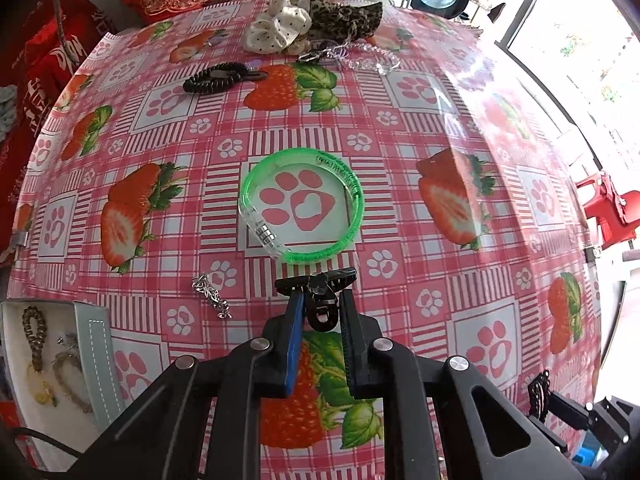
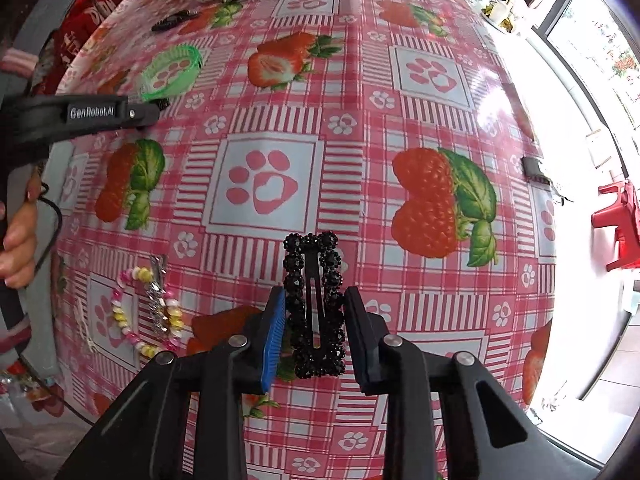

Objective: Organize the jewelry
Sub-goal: 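Grasp the black beaded hair clip with the right tool while the left tool grasps the small black clip, then carry both clips into the white tray and open both tools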

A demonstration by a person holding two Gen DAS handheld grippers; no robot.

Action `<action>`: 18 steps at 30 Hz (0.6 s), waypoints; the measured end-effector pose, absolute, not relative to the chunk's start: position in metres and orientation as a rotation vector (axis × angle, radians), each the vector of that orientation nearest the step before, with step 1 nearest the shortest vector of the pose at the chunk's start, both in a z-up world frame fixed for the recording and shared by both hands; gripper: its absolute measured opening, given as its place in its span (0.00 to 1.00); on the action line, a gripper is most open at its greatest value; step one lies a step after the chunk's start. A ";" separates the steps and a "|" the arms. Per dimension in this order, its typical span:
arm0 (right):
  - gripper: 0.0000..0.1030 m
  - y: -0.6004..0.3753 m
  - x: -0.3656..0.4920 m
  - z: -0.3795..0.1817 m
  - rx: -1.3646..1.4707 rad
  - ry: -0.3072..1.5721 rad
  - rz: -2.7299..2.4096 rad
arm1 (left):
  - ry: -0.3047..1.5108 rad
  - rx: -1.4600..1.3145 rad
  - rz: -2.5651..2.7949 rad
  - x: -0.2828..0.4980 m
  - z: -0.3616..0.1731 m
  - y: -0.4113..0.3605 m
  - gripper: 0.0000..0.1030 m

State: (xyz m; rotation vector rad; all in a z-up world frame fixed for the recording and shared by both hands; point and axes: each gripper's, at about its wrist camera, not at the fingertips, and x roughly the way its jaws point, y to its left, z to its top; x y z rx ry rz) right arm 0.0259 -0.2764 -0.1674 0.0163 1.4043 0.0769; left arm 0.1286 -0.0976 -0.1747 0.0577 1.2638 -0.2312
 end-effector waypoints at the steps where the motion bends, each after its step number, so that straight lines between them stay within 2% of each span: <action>1: 0.31 -0.276 0.027 -0.164 0.022 1.397 0.081 | 1.261 0.058 -0.234 0.127 -0.172 -0.097 0.23; 18: 0.31 -0.259 0.045 -0.132 0.048 1.331 0.139 | 1.210 -0.006 -0.241 0.087 -0.122 -0.052 0.23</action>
